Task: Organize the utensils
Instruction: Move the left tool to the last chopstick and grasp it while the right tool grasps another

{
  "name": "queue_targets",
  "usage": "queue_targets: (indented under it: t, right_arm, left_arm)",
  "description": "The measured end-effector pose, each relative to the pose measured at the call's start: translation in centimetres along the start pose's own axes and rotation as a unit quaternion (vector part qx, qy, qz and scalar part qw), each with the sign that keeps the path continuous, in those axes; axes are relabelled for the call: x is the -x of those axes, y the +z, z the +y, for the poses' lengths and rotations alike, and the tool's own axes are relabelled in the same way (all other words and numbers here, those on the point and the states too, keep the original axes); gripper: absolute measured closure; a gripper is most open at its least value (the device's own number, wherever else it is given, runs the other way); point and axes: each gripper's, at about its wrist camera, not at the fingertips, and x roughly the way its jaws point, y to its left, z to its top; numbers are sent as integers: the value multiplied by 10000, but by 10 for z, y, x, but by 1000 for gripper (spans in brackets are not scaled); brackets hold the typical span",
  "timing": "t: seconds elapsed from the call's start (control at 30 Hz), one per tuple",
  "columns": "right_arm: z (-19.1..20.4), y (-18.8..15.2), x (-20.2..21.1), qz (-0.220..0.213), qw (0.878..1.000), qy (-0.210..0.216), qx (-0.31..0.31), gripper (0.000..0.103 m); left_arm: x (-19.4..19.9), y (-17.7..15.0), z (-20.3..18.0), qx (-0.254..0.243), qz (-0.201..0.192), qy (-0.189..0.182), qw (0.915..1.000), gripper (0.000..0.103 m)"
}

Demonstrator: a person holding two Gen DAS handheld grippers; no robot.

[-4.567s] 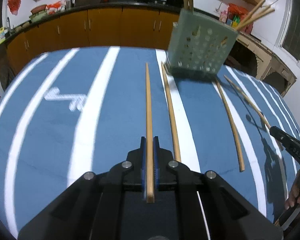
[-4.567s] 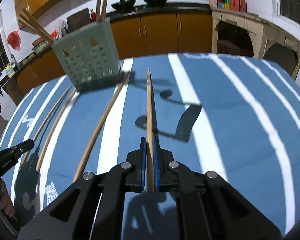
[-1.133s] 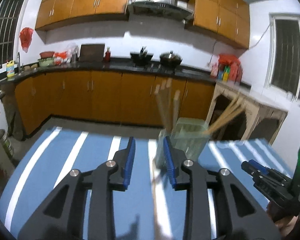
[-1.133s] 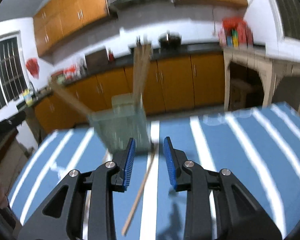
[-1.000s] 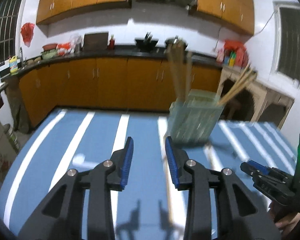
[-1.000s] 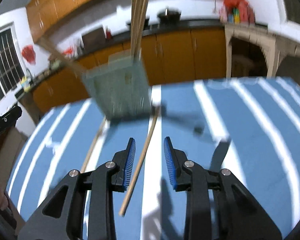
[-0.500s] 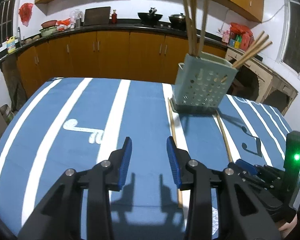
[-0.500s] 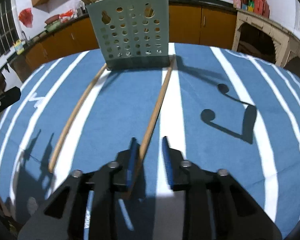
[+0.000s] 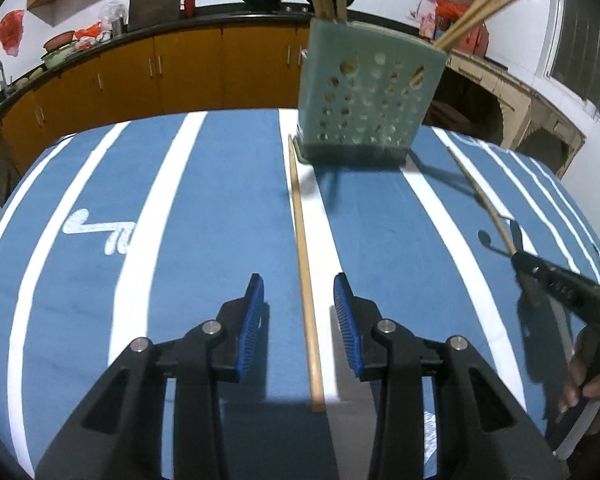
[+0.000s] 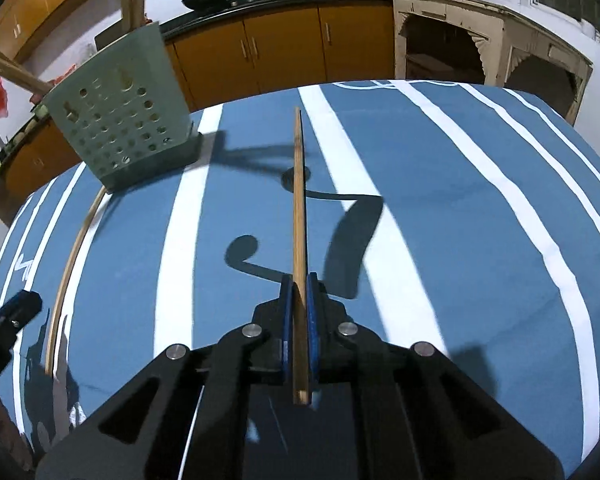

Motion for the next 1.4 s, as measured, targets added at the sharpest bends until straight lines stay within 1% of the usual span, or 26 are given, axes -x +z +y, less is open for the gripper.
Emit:
queue_targets:
  t: [0.2,0.27,0.33,0.37,0.4,0.43,0.57,0.63,0.7,0.83,1.0,1.4]
  right_arm:
    - [4,-2,0,-1,9999,133,74,95]
    - [8,-2,-1,7,9997,181,135,95]
    - [13,-1,-1,21,9995,235,221,95]
    - [16,-1,-1,37,9992,271,290,95]
    - [19,-1,-2,45,9990,283,336,95]
    - [23,-1,-3,54,9987,289,418,95]
    - [29,3,-5,49,9979,236,599,95]
    - [29,5,-8,34,9978,196,625,95]
    - [29,6,-9,12,9979,164,630,95]
    - [32,4,-8,-40,9975,88,702,95]
    - [29,4,-8,-34,9978,137,643,95]
    - [30,4,-7,-36,9977,100,665,95]
  left_arm:
    - [-18,-4,-4,-63,186,170,9997,66]
    - [-20,-4,-4,-98,181,249,9995,70]
    - [-21,-2,-4,-100,186,291,9994,85]
    - [-22,-1,-2,-72,179,324,9993,88]
    - [-22,0,0,-47,185,349,9992,95]
    - [-22,0,2,-18,180,365,9992,95]
    - [-23,6,29,308,168,654,9972,95]
    - [-23,7,39,391,172,701,9966,95]
    - [-23,8,46,356,176,670,9970,95]
    - [-22,8,46,269,172,654,9974,93]
    - [-23,7,44,203,179,626,9977,89]
    - [-23,8,43,226,185,589,9978,88]
